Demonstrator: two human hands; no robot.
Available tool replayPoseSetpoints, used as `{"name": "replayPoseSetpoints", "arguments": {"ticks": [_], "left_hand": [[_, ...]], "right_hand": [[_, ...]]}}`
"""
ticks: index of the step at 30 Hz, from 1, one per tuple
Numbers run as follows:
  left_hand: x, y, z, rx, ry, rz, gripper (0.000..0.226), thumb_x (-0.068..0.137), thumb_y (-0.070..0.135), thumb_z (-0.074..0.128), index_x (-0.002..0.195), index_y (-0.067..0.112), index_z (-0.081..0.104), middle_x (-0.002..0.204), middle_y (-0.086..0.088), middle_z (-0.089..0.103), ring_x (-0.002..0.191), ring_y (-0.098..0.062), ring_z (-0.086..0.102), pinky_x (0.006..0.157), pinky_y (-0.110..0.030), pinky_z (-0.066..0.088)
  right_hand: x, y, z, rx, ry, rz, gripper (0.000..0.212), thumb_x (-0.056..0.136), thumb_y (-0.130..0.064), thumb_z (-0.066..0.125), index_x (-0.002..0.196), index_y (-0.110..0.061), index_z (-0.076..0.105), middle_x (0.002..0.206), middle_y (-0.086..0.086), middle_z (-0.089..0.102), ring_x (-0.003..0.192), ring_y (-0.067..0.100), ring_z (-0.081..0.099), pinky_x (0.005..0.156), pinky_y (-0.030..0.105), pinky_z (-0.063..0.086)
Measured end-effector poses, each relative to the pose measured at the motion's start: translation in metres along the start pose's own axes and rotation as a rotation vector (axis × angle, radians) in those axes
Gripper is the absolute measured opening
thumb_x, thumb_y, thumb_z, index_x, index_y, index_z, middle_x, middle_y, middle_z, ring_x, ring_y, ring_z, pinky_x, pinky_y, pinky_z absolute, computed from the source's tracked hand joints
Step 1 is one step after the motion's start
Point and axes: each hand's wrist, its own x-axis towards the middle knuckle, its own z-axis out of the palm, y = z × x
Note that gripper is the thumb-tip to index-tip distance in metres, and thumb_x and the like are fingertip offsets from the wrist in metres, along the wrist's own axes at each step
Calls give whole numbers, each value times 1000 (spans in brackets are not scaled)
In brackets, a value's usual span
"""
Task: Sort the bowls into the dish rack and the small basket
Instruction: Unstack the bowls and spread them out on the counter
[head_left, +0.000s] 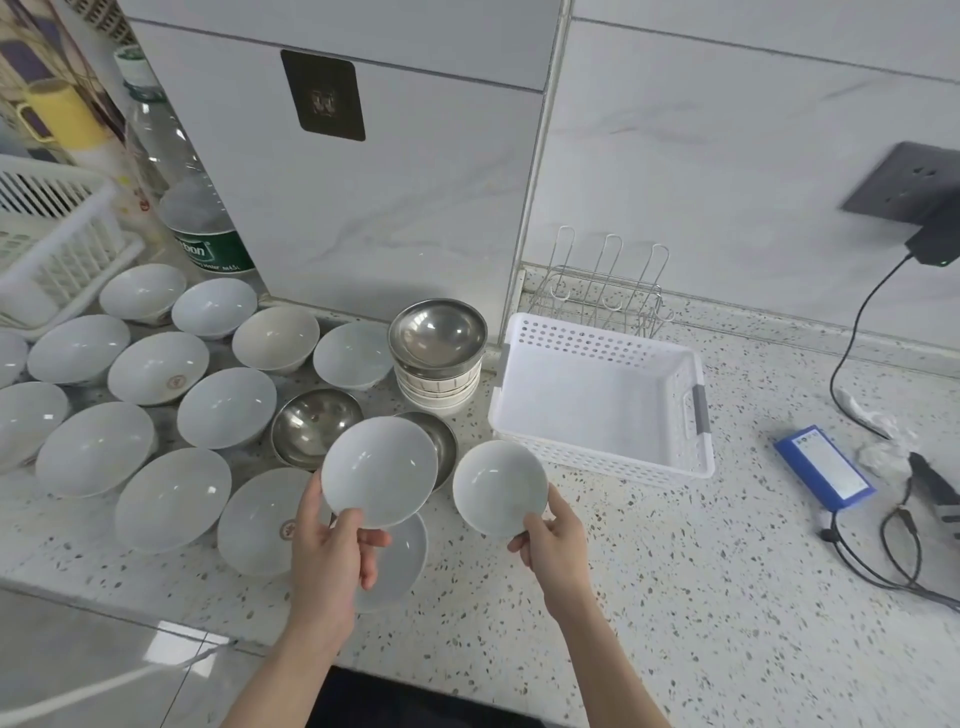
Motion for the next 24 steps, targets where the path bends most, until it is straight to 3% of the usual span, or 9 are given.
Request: {"name": "replayPoseSetpoints", "arguments": {"ticks": [8,13,18,21,24], "left_hand": [[-5,4,2,19,-30,-22,69,94,-2,46,101,66,57,61,-11,67,38,-8,50,32,-20,34],[-4,0,0,53,-59,-22,62,94,-3,45,117,53,55,56,-9,67,35,-8,47,32,-21,34],[-6,-5,-4,98,-145,-40,63,94,2,46,123,57,53,57,-14,65,35,-14,40,35,-24,35],[-11,-4,-4,128,-191,-29,65,93,2,47,118,62,52,59,-16,66,37,-16,41,36,-25,36],[-17,-6,0,193,-237,-24,66,92,2,48,123,60,47,61,-19,68,41,-22,49,35,-26,38]], "right_hand": [[6,5,2,17,10,0,61,89,-2,45,143,-29,46,52,7,62,45,7,51,47,20,43],[7,10,5,7,14,10,55,92,-11,49,144,-31,43,59,5,66,48,5,55,49,21,45],[6,12,5,27,23,44,55,95,-26,58,146,-28,38,60,3,68,45,4,52,44,19,43],[1,11,2,-24,46,61,57,94,-41,56,146,-25,37,63,3,71,56,9,57,53,25,46],[-10,12,-7,-225,149,-15,50,95,-52,48,136,-25,49,62,0,71,69,5,64,62,27,49]]}}
